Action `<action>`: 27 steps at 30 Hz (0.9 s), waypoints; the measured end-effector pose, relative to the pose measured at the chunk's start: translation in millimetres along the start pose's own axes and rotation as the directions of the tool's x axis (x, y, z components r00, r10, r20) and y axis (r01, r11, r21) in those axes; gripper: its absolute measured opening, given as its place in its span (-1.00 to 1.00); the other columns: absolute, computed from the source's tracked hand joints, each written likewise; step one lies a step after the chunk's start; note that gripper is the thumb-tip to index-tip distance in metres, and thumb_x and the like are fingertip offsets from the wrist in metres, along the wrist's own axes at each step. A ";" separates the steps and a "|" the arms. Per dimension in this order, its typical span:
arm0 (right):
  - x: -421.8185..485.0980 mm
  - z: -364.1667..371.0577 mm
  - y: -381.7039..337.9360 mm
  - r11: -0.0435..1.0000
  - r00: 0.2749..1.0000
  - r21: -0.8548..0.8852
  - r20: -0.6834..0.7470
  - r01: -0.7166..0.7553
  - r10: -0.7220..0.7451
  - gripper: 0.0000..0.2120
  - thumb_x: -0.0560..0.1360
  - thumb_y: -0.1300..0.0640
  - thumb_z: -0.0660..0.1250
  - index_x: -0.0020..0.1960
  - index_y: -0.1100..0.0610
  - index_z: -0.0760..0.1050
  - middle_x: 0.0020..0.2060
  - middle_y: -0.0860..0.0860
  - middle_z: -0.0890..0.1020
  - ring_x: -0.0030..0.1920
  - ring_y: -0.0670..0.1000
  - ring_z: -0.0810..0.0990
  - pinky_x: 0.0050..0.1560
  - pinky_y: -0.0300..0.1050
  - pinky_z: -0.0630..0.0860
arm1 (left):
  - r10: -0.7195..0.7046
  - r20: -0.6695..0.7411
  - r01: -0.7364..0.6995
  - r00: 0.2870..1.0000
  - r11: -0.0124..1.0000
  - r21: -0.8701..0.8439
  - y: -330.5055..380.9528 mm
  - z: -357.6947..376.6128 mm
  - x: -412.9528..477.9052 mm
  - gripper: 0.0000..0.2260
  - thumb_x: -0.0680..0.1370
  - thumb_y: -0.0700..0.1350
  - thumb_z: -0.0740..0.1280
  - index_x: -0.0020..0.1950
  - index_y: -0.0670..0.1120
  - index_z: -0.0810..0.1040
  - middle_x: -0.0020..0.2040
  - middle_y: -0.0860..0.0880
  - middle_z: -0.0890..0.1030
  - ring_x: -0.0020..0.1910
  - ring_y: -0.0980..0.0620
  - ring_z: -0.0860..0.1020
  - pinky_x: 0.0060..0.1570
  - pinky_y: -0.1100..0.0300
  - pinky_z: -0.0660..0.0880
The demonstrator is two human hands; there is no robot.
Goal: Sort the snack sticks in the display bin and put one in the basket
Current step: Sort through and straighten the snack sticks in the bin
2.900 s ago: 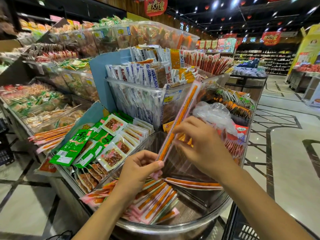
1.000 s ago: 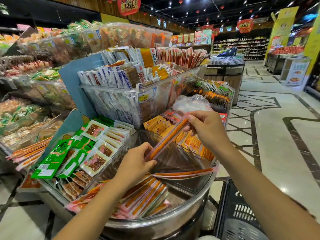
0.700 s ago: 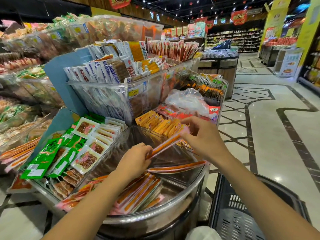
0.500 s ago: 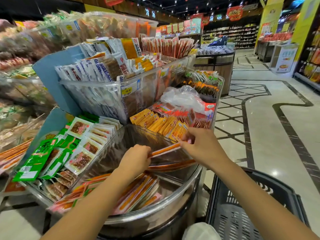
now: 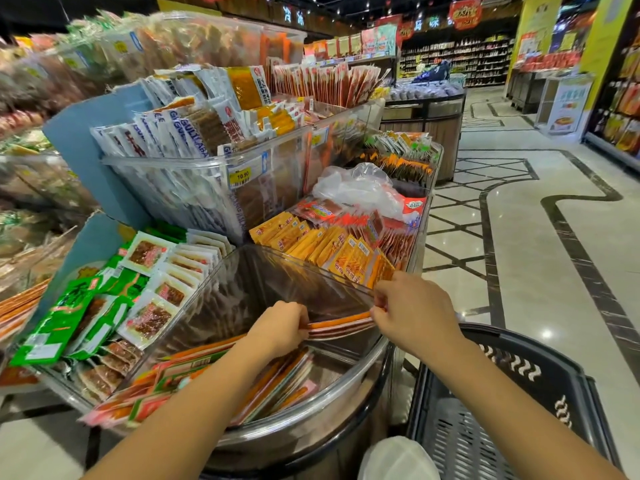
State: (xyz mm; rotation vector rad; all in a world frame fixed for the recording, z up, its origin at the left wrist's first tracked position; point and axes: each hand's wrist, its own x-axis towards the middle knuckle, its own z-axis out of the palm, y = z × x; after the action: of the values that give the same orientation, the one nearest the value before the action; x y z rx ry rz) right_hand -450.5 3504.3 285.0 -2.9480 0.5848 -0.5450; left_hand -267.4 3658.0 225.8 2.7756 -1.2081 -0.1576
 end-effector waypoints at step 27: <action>15.7 46.2 -150.1 0.747 0.738 0.493 0.269 0.446 -0.619 -0.72 0.51 0.06 0.43 0.22 -0.02 0.61 0.12 -0.12 0.63 0.14 -0.13 0.56 0.19 -0.14 0.51 | 0.107 -0.546 -0.122 0.831 0.993 0.010 -132.1 -62.2 -90.6 -0.49 0.48 -0.10 0.49 0.41 -0.06 0.50 0.38 -0.06 0.51 0.37 -0.10 0.44 0.40 -0.06 0.38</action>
State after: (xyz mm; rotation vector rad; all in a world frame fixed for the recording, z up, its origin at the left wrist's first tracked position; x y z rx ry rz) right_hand -367.2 3637.5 269.8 -2.6577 -0.4232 -0.0234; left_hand -224.8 3817.7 273.1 2.4437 -1.1842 0.5893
